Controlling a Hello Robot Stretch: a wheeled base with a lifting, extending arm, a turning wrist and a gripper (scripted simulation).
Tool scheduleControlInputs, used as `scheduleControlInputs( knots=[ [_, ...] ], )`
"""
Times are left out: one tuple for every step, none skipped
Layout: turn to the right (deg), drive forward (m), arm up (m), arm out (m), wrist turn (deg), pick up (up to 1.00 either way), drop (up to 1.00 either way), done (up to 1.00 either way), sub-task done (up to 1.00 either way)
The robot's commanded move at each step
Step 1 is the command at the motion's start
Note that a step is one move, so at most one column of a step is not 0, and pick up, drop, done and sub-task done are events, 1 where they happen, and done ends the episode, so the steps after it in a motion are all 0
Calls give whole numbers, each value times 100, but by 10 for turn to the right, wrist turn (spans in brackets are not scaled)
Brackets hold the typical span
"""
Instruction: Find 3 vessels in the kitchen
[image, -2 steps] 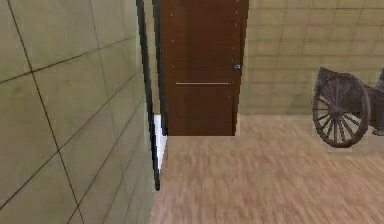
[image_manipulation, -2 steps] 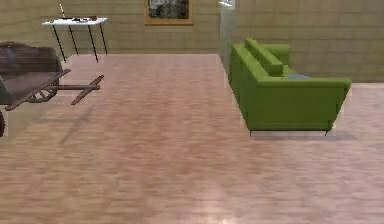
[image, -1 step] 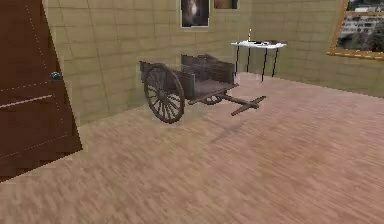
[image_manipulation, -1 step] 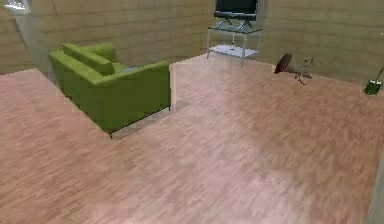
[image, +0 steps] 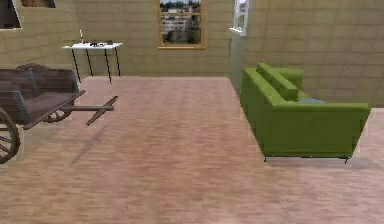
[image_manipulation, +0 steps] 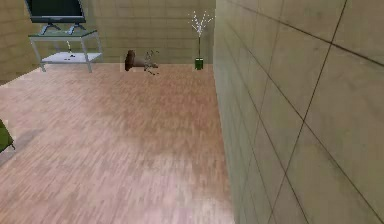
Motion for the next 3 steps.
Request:
scheduleControlInputs(
  knots=[
    [0, 10, 0, 0, 0, 0, 0, 0, 0],
    [-450, 0, 0, 0, 0, 0, 0, 0, 0],
    [-420, 0, 0, 0, 0, 0, 0, 0, 0]
  ],
)
